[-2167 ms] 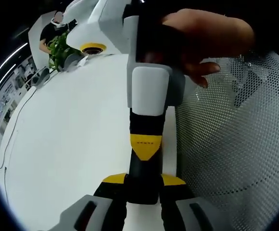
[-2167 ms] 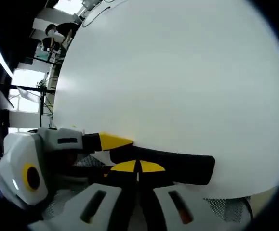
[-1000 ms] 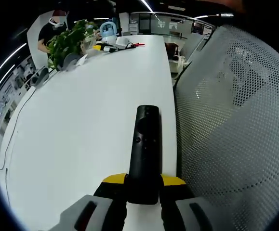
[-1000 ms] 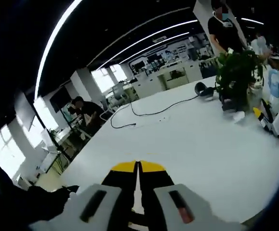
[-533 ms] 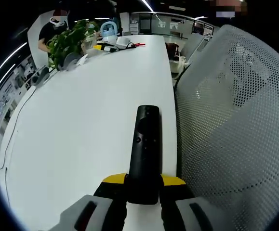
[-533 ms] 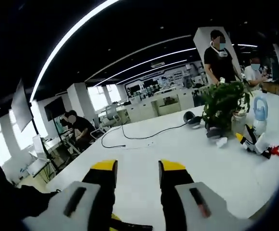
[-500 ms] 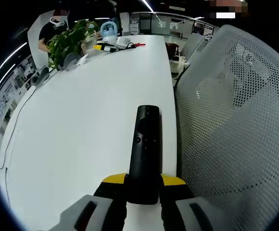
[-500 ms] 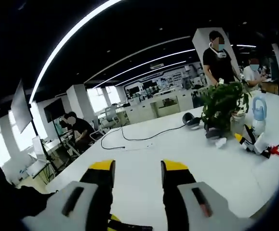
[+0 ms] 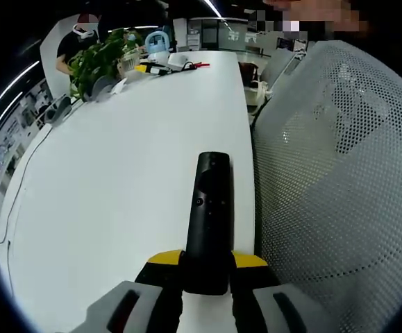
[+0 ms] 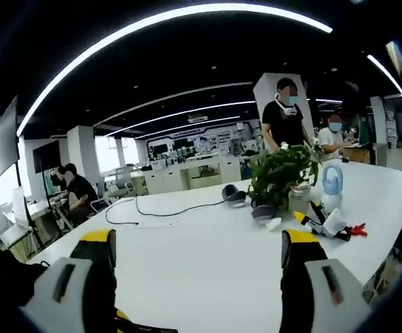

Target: Press the specified remote control buttons in sequence, fully releasing each button before pressing the next.

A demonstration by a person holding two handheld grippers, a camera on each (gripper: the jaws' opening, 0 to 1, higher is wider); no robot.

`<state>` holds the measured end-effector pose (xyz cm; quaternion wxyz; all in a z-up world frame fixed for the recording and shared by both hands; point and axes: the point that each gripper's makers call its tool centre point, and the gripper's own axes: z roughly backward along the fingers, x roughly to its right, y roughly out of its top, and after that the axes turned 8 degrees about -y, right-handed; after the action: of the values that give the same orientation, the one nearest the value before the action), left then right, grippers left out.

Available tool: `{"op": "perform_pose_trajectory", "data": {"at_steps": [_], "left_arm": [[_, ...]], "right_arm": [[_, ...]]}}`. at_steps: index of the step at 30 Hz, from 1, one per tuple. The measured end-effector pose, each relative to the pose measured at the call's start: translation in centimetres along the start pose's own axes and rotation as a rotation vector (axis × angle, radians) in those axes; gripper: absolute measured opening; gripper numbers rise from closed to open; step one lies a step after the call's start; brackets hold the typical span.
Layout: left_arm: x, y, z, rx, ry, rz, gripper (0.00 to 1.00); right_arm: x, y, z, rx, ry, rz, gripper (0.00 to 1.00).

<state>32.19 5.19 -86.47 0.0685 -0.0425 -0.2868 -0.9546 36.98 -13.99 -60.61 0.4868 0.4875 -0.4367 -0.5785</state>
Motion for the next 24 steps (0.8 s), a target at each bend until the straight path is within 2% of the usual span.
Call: {"op": "perform_pose_trajectory", "data": {"at_steps": [4,6,8,11,12,17,24], "left_arm": [[0.0,0.0,0.0,0.002,-0.001,0.003,0.25],[0.0,0.0,0.0,0.004,0.004,0.015,0.25],[0.0,0.0,0.0,0.005,0.006,0.016,0.25],[0.0,0.1,0.0,0.009,0.01,0.021,0.25],[0.0,0.1,0.0,0.011,0.011,0.021,0.25],[0.0,0.1,0.0,0.015,0.014,0.024,0.25],[0.0,0.1,-0.1,-0.005,0.021,0.03,0.25]], "right_arm": [[0.1,-1.1,-0.3,0.011,-0.022,0.03,1.0],[-0.2,-2.2,-0.6,-0.022,-0.017,0.057,1.0],[-0.2,-2.5,-0.8,-0.018,-0.031,0.062,1.0],[0.4,-1.1,-0.3,0.042,-0.117,0.16,1.0],[0.5,-0.9,-0.2,0.054,-0.127,0.168,1.0],[0.5,-1.6,-0.2,0.028,-0.106,0.131,1.0],[0.4,-1.8,-0.1,0.027,-0.077,0.102,1.0]]}}
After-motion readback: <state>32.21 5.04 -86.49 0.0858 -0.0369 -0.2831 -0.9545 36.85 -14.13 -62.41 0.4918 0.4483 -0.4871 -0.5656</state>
